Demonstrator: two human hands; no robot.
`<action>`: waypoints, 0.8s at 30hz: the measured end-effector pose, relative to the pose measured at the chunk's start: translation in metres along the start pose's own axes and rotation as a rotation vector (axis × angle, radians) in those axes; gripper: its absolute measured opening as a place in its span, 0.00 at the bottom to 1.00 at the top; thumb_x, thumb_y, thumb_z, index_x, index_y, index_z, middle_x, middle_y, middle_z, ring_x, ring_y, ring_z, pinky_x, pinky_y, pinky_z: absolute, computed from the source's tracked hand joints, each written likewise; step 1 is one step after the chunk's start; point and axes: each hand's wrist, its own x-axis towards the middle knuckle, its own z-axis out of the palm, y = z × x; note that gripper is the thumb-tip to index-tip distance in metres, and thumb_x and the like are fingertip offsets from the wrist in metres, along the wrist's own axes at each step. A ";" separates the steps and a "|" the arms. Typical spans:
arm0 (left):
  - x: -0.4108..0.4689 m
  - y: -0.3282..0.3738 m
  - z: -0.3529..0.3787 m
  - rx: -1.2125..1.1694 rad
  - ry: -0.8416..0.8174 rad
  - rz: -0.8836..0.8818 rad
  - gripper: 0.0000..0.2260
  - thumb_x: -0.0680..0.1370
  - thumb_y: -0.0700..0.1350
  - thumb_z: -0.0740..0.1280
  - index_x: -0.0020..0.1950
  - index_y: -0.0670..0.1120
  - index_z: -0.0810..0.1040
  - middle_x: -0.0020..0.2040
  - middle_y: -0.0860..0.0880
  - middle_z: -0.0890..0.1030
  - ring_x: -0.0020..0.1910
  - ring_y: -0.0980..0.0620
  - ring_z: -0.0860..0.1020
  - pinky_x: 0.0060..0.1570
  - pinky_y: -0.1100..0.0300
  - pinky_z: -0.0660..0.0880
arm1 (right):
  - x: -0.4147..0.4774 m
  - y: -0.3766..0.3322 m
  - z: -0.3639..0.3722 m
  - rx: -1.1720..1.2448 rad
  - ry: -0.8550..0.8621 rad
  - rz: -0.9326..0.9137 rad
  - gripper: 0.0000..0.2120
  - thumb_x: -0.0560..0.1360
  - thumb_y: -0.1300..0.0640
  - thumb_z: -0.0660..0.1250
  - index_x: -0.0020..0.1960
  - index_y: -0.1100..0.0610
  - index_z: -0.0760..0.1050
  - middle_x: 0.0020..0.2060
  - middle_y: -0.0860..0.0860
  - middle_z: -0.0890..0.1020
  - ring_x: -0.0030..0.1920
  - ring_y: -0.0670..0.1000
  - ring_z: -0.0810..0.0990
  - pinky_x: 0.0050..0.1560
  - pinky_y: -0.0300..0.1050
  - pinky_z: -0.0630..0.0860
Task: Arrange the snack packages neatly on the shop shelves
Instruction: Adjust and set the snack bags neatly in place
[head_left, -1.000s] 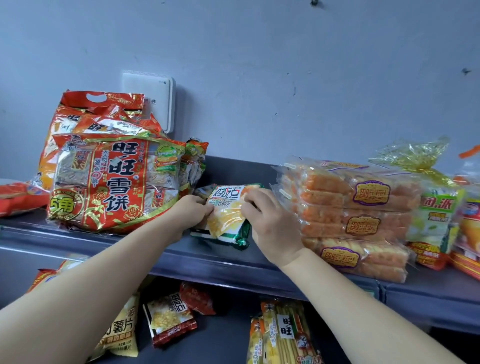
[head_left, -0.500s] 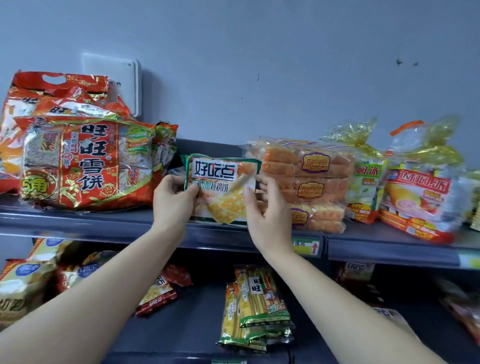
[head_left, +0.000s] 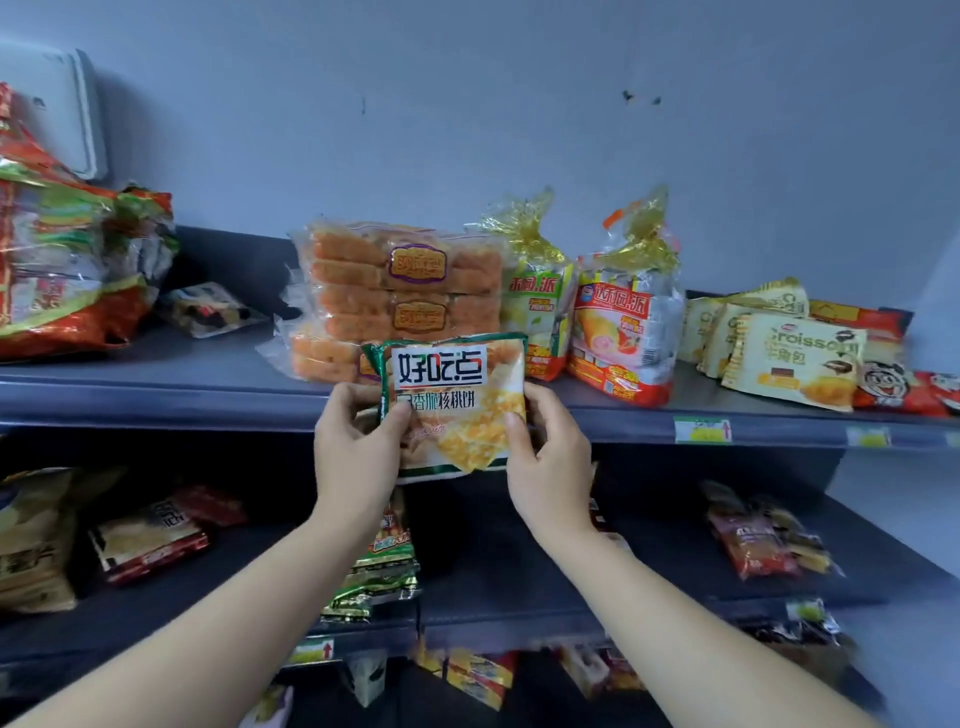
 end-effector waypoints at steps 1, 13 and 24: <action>-0.013 -0.008 0.013 0.009 -0.009 -0.025 0.08 0.75 0.42 0.71 0.41 0.51 0.73 0.45 0.42 0.83 0.44 0.42 0.82 0.48 0.42 0.80 | -0.003 0.013 -0.017 -0.036 -0.006 0.025 0.11 0.78 0.56 0.64 0.60 0.51 0.76 0.51 0.46 0.81 0.52 0.47 0.78 0.53 0.47 0.76; -0.100 -0.107 0.133 0.210 -0.183 -0.213 0.01 0.78 0.39 0.67 0.47 0.43 0.77 0.43 0.44 0.83 0.31 0.60 0.80 0.29 0.66 0.74 | -0.036 0.149 -0.148 -0.165 -0.069 0.382 0.05 0.75 0.60 0.69 0.42 0.52 0.78 0.37 0.42 0.81 0.41 0.41 0.79 0.41 0.39 0.77; -0.079 -0.223 0.201 0.477 -0.647 -0.402 0.29 0.71 0.38 0.75 0.64 0.60 0.69 0.51 0.61 0.80 0.51 0.61 0.79 0.49 0.64 0.78 | -0.012 0.288 -0.147 -0.160 -0.120 0.823 0.06 0.75 0.62 0.67 0.49 0.53 0.80 0.46 0.47 0.83 0.49 0.49 0.80 0.48 0.45 0.77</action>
